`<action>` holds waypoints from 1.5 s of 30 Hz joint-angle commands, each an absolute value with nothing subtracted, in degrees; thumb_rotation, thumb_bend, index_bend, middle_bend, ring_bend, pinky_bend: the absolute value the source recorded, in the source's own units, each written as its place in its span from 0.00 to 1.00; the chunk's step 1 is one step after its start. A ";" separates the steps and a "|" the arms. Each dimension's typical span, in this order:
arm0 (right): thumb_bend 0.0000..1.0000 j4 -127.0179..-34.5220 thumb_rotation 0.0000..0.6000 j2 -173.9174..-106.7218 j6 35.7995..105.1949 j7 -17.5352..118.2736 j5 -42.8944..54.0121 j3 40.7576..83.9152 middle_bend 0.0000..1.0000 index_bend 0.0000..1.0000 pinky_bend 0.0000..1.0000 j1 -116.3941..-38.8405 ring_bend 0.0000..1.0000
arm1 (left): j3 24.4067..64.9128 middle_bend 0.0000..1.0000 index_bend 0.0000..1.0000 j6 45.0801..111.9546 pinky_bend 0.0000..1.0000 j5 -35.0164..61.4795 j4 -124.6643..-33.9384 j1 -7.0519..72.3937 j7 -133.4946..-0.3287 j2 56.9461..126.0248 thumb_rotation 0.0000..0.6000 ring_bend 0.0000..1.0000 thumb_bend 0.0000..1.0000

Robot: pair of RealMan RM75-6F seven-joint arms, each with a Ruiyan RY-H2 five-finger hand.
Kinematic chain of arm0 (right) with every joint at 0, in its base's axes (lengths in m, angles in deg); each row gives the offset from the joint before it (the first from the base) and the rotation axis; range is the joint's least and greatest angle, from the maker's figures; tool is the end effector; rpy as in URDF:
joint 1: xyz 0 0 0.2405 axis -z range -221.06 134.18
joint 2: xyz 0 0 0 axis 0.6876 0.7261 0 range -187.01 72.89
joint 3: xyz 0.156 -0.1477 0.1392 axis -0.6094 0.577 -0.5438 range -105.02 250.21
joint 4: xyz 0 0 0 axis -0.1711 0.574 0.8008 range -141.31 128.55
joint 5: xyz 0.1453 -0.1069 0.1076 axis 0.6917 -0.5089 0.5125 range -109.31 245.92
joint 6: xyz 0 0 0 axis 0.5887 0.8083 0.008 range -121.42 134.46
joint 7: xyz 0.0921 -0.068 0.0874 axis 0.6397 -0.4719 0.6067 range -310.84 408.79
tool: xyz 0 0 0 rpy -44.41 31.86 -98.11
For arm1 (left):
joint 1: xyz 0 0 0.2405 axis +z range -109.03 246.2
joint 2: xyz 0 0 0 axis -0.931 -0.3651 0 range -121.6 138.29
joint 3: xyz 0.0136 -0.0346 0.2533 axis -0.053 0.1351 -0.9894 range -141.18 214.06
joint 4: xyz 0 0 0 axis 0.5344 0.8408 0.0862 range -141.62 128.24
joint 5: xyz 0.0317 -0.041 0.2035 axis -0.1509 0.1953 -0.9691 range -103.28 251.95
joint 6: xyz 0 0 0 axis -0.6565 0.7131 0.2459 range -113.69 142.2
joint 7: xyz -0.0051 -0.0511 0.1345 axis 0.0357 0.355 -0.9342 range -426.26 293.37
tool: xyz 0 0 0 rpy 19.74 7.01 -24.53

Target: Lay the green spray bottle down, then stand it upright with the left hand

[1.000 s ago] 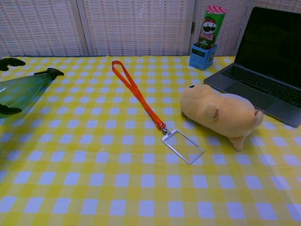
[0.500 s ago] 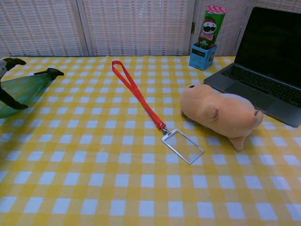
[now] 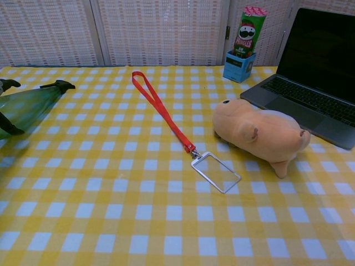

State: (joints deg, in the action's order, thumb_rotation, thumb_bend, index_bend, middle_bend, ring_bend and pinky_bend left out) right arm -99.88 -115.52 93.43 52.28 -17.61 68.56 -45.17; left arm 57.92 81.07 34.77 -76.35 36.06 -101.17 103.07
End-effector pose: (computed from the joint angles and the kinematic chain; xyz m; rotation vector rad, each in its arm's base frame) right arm -0.3191 -0.1682 0.1960 1.3304 -0.8770 0.8885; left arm -0.2772 0.3631 0.0357 -1.1649 -1.0446 -0.5690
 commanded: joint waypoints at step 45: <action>0.33 -100.28 1.00 -115.49 94.11 51.77 -18.29 68.92 0.00 0.00 0.00 -44.81 0.00 | 45.69 0.38 0.33 81.89 0.37 6.93 -82.00 44.80 -68.42 88.95 1.00 0.47 0.43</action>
